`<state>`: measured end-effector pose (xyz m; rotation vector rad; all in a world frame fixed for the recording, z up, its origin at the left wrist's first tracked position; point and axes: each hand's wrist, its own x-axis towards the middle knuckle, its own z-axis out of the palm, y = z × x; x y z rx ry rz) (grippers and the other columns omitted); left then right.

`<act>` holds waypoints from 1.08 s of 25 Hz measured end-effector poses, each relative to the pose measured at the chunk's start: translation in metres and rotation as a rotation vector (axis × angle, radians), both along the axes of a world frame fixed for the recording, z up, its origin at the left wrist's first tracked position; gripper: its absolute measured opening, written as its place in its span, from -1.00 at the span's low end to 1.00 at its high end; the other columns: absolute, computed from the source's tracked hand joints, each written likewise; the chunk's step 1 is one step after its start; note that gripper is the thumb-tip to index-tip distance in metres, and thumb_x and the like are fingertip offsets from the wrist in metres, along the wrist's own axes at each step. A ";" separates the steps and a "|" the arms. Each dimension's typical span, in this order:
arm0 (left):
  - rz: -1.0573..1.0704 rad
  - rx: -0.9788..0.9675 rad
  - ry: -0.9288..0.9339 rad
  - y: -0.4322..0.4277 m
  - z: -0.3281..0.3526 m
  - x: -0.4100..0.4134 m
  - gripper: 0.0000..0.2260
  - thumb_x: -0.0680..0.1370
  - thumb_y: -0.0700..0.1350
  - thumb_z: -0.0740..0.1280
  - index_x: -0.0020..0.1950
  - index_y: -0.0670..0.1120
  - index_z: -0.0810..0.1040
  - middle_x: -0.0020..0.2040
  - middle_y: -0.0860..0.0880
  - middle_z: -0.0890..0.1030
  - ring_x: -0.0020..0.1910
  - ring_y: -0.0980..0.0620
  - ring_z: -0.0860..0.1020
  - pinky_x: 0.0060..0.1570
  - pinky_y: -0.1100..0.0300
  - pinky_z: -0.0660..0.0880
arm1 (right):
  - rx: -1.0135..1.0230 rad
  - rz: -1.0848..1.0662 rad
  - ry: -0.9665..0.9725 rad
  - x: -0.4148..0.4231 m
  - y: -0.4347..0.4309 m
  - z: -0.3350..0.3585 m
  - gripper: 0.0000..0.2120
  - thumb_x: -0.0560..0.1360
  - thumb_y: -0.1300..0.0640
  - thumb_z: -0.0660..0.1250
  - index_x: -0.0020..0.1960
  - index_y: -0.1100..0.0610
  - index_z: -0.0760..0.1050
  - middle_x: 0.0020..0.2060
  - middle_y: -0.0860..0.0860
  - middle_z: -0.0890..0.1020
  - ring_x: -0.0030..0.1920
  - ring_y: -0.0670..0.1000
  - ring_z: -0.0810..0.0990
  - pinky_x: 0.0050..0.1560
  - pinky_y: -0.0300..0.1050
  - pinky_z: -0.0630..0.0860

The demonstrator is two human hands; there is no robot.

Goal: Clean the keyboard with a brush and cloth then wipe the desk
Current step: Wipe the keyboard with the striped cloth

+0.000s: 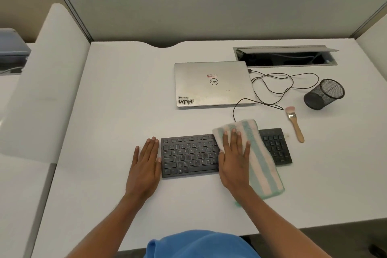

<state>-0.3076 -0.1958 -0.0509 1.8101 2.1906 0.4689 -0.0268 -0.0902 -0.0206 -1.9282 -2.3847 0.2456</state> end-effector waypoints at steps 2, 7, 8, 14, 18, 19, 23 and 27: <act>-0.026 -0.001 0.005 0.000 0.002 0.001 -0.48 0.77 0.03 -0.12 0.73 -0.06 0.10 0.72 0.04 0.12 0.70 0.14 -0.01 0.68 -0.08 -0.05 | -0.014 0.014 -0.033 -0.028 -0.010 0.002 -0.38 0.63 -0.02 -0.11 0.65 0.09 -0.10 0.63 0.14 -0.08 0.63 0.12 -0.13 0.57 0.30 -0.04; -0.050 0.009 0.036 0.001 0.000 0.001 -0.49 0.76 0.00 -0.08 0.73 -0.05 0.11 0.71 0.06 0.16 0.70 0.13 0.02 0.66 -0.15 -0.01 | -0.032 0.091 -0.032 -0.085 -0.031 0.006 -0.37 0.62 -0.03 -0.14 0.65 0.13 -0.12 0.62 0.17 -0.12 0.62 0.14 -0.20 0.56 0.32 -0.06; -0.052 0.012 0.041 0.001 -0.001 0.001 -0.49 0.76 0.00 -0.08 0.73 -0.05 0.11 0.71 0.06 0.17 0.70 0.13 0.03 0.66 -0.16 0.00 | -0.037 0.105 -0.030 -0.095 -0.034 0.007 -0.37 0.62 -0.03 -0.15 0.65 0.13 -0.12 0.62 0.18 -0.13 0.62 0.15 -0.21 0.56 0.32 -0.06; -0.059 0.009 0.057 0.000 -0.001 0.001 -0.48 0.77 0.02 -0.15 0.73 -0.05 0.09 0.71 0.04 0.17 0.70 0.12 0.03 0.66 -0.18 0.00 | -0.054 0.190 -0.039 -0.134 -0.050 0.013 -0.39 0.64 -0.01 -0.18 0.64 0.19 -0.12 0.61 0.24 -0.13 0.61 0.21 -0.22 0.53 0.36 -0.06; -0.069 -0.014 0.064 0.000 -0.001 0.000 -0.48 0.76 0.04 -0.19 0.73 -0.02 0.07 0.71 0.04 0.14 0.71 0.11 0.02 0.66 -0.19 -0.01 | -0.076 0.236 -0.064 -0.139 -0.066 0.013 -0.35 0.66 -0.02 -0.03 0.63 0.23 -0.16 0.59 0.29 -0.16 0.60 0.26 -0.25 0.52 0.36 -0.10; -0.073 -0.018 0.064 0.000 -0.001 0.000 -0.47 0.76 0.05 -0.20 0.73 -0.01 0.08 0.71 0.05 0.13 0.71 0.10 0.03 0.66 -0.19 -0.02 | -0.080 0.257 -0.065 -0.137 -0.072 0.012 -0.32 0.66 -0.03 0.01 0.63 0.24 -0.16 0.59 0.29 -0.16 0.60 0.26 -0.25 0.52 0.37 -0.10; -0.072 -0.008 0.056 -0.002 -0.002 0.000 -0.39 0.74 0.14 -0.30 0.73 -0.06 0.10 0.71 0.04 0.13 0.71 0.08 0.05 0.66 -0.18 -0.03 | -0.077 0.381 -0.092 -0.117 -0.096 0.007 -0.28 0.64 -0.03 0.10 0.63 0.22 -0.16 0.60 0.26 -0.17 0.60 0.26 -0.24 0.53 0.37 -0.04; -0.056 0.024 0.066 -0.002 -0.005 -0.001 -0.46 0.77 0.06 -0.16 0.72 -0.08 0.13 0.71 0.03 0.18 0.70 0.08 0.11 0.65 -0.19 0.03 | -0.055 0.440 -0.082 -0.075 -0.091 0.003 -0.34 0.64 0.02 0.07 0.64 0.18 -0.10 0.62 0.20 -0.12 0.62 0.18 -0.16 0.54 0.32 0.05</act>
